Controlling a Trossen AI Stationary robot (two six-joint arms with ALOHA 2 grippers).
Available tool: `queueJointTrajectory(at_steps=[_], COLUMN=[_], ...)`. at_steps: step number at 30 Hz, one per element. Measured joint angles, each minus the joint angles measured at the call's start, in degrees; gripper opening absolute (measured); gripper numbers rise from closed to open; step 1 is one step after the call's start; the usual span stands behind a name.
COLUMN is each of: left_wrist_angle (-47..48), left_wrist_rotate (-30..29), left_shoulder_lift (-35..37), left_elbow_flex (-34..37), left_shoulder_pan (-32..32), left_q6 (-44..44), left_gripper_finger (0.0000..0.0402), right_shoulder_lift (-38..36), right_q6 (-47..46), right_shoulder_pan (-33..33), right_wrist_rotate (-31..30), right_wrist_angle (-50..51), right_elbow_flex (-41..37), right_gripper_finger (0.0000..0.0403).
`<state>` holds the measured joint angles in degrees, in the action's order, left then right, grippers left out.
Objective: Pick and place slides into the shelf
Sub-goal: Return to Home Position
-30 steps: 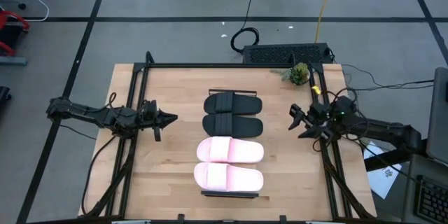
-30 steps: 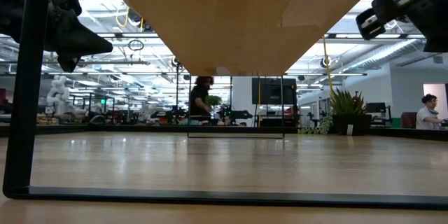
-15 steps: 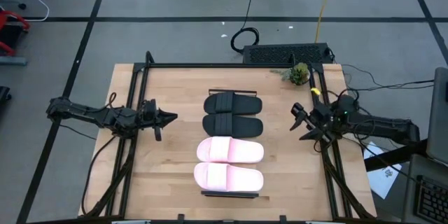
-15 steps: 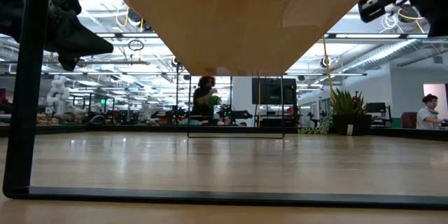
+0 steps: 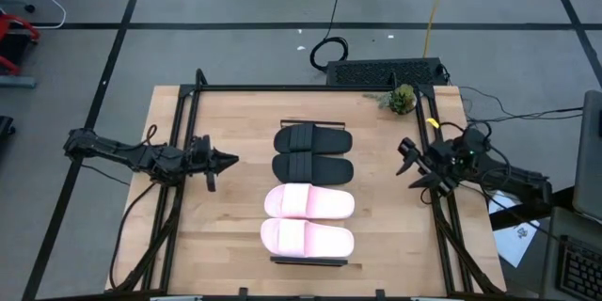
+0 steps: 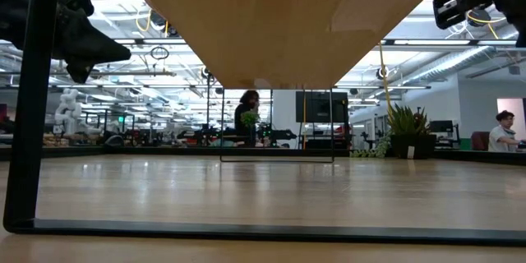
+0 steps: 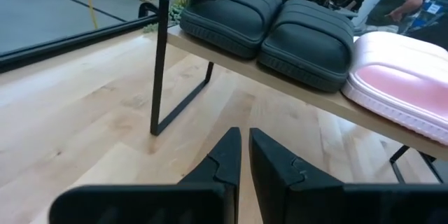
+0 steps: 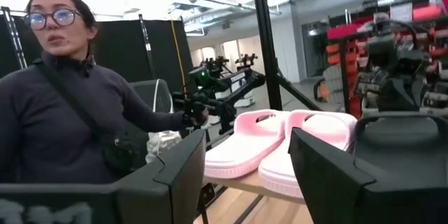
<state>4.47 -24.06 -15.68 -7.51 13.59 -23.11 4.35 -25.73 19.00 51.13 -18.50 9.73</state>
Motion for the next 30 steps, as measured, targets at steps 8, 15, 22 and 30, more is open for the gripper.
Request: queueJointTrajectory(at_steps=[8, 15, 22, 30], left_wrist_angle=[0.0, -3.6, -8.5, -8.4], left_wrist_rotate=[-1.7, -2.0, -2.4, -2.1], left_shoulder_lift=[0.0, 0.0, -0.2, -0.4], left_elbow_flex=[0.0, 2.9, 6.8, 6.8], left_shoulder_pan=[0.1, 0.1, 0.1, 0.1], left_q6=[0.5, 0.2, -0.8, -0.9], left_gripper_finger=[0.0033, 0.0033, 0.0033, 0.0033], right_shoulder_lift=[-3.7, -3.8, -3.8, -3.7], right_q6=[0.9, 3.5, 9.7, 10.1], right_shoulder_pan=[0.0, 0.0, 0.0, 0.0], right_wrist_rotate=[-0.1, -2.7, -9.0, -22.9], right_wrist_angle=[-0.5, 0.1, 2.5, 9.0], right_elbow_flex=[-4.1, -7.0, -7.7, -7.8], right_gripper_finger=[0.0196, 0.0196, 0.0196, 0.0196])
